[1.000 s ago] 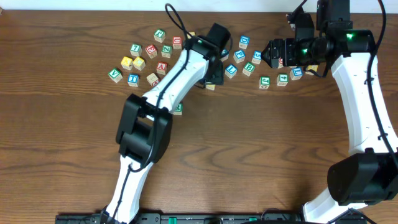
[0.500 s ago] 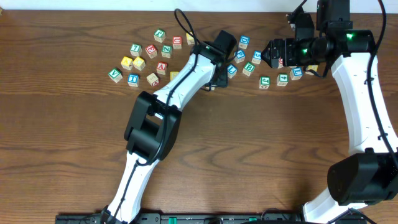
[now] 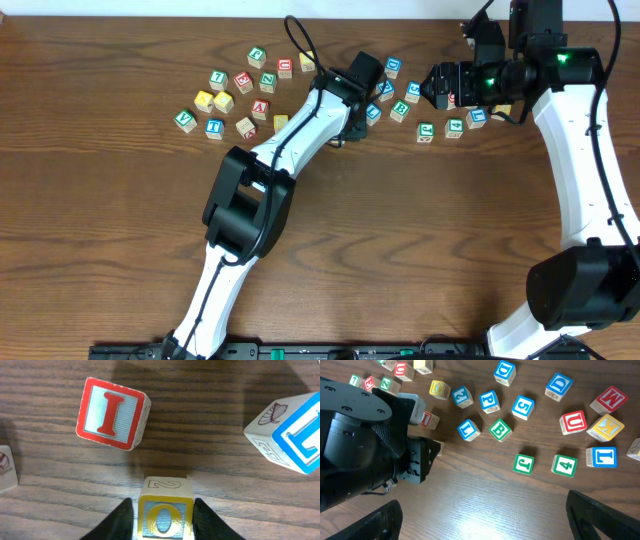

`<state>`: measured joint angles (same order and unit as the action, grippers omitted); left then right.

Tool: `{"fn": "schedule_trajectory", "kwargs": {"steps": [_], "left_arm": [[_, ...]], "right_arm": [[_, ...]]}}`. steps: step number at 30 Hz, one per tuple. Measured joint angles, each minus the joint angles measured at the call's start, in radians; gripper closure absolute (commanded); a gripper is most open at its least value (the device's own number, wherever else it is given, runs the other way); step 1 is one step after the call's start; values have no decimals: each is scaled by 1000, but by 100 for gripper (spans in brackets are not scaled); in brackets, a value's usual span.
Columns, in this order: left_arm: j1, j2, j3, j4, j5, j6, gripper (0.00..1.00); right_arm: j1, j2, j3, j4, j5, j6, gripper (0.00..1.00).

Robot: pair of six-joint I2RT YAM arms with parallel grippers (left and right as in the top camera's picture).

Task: Spell out ROBOT
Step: 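Carry the yellow O block and place it right of the R block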

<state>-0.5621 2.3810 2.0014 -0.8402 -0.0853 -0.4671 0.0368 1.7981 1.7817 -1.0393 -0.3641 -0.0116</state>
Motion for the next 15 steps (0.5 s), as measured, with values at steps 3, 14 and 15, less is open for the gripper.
{"fn": "schedule_trajectory", "kwargs": {"steps": [3,14,15], "left_arm": [[0,0,0,0,0,-1,69],[0,0,0,-11,0,0,76],[0,0,0,-16,0,-1,76]], "right_arm": [[0,0,0,0,0,0,1],[0,0,0,0,0,0,1],[0,0,0,0,0,0,1]]}}
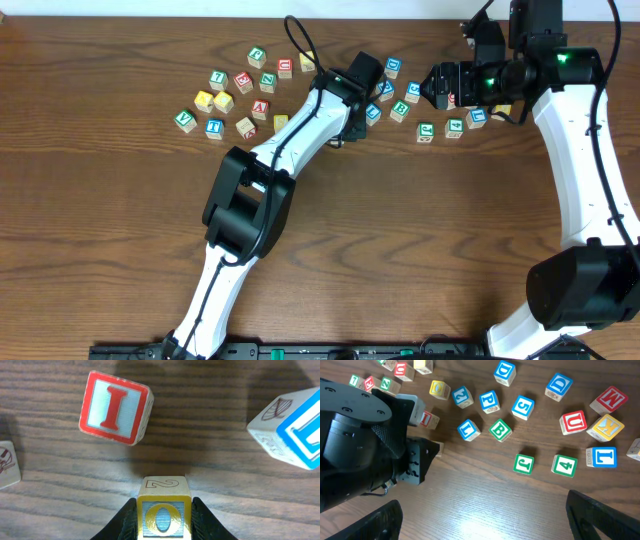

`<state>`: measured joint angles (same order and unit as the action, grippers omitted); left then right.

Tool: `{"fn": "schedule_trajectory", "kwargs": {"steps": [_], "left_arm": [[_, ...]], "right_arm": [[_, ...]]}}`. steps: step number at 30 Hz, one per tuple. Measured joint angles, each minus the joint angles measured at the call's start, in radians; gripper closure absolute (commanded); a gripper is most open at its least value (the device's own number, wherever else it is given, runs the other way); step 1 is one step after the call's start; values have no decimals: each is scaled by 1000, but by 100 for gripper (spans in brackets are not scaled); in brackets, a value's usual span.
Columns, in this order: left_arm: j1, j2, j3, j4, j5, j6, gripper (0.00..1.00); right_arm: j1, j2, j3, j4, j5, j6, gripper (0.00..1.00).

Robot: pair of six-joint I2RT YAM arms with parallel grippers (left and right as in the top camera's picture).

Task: Spell out ROBOT
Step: 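Carry the yellow O block and place it right of the R block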

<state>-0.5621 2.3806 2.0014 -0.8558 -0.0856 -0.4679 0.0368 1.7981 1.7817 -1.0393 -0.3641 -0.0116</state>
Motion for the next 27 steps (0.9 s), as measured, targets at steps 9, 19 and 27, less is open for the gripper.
{"fn": "schedule_trajectory", "kwargs": {"steps": [9,19,27], "left_arm": [[0,-26,0,-167,0,0,76],[0,-36,-1,-359,1,-3,76],[0,-36,-1,-374,1,-3,75]], "right_arm": [[0,0,0,0,0,0,1],[0,0,0,0,0,0,1],[0,0,0,0,0,0,1]]}}
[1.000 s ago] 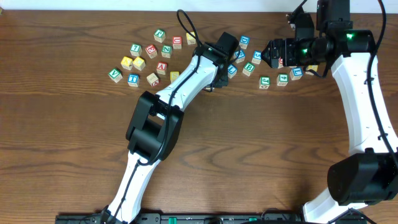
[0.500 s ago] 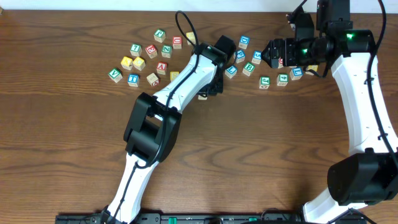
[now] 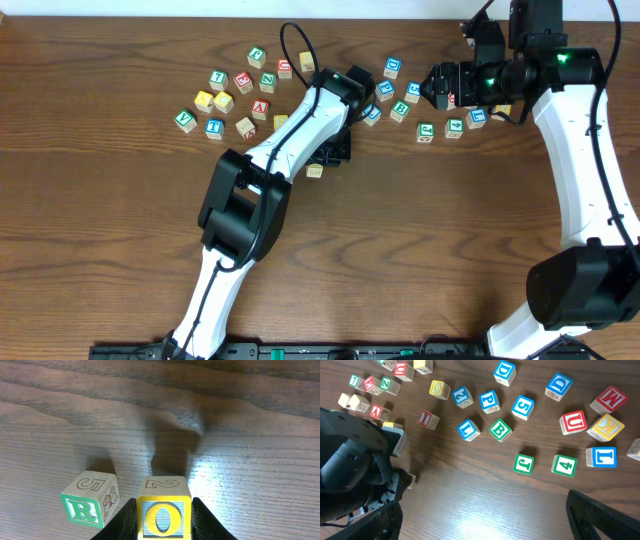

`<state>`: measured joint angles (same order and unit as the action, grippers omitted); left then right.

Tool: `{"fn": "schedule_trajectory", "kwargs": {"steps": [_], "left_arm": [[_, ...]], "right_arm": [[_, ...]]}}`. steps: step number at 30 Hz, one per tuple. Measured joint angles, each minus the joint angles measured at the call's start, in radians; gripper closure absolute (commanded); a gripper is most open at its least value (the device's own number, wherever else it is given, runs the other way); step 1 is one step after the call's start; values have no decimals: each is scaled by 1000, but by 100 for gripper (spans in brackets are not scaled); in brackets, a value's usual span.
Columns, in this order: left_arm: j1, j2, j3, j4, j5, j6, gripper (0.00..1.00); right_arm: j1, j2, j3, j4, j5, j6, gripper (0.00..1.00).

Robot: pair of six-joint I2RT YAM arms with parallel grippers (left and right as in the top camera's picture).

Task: Spell out ROBOT
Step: 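Carry the yellow O block and place it right of the R block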

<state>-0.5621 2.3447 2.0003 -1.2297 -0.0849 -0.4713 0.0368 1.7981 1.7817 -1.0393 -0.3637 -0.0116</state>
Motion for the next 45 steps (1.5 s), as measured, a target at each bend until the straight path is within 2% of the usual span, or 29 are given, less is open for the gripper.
{"fn": "schedule_trajectory", "kwargs": {"steps": [45], "left_arm": [[12,-32,-111,-3,-26,-73,75]], "right_arm": [[0,0,0,0,0,0,1]]}}
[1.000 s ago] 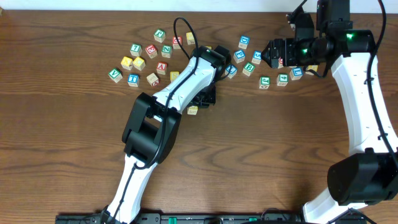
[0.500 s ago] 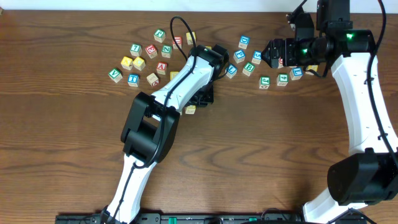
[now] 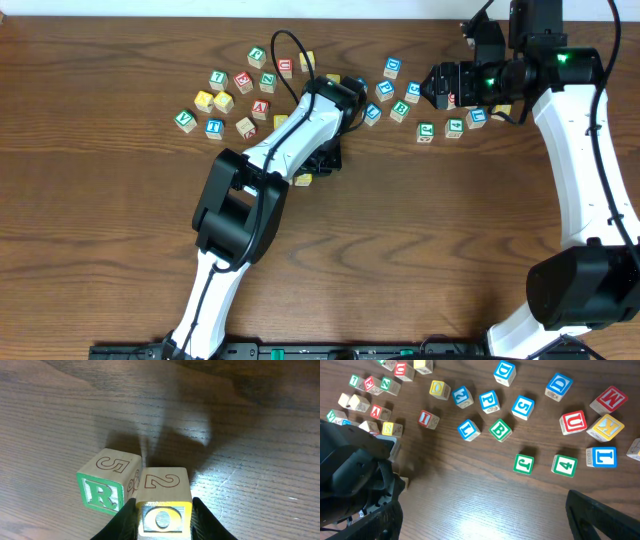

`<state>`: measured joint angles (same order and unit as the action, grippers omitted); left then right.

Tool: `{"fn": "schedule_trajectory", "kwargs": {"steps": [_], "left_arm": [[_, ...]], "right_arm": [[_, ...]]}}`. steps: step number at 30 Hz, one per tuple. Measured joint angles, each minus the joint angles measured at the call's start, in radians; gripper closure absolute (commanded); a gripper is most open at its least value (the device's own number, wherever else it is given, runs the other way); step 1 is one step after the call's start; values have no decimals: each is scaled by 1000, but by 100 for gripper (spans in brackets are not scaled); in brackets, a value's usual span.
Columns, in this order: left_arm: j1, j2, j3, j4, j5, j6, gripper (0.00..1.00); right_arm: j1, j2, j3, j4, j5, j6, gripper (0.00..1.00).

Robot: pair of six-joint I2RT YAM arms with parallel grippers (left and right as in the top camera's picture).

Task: Spell out ROBOT
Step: 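Carry the yellow O block and place it right of the R block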

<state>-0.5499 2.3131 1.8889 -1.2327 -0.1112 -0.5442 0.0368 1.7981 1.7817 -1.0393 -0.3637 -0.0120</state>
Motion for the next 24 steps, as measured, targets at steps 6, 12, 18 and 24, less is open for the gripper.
{"fn": "schedule_trajectory", "kwargs": {"steps": [6,12,18,24], "left_arm": [[0,0,0,0,3,-4,68],[0,0,-12,-1,8,-6,67],[0,0,-16,0,18,-6,57],[0,0,-16,9,24,-6,57]], "right_arm": [[0,0,0,0,0,0,1],[0,0,0,0,0,0,1],[0,0,0,0,0,0,1],[0,0,0,0,0,0,1]]}}
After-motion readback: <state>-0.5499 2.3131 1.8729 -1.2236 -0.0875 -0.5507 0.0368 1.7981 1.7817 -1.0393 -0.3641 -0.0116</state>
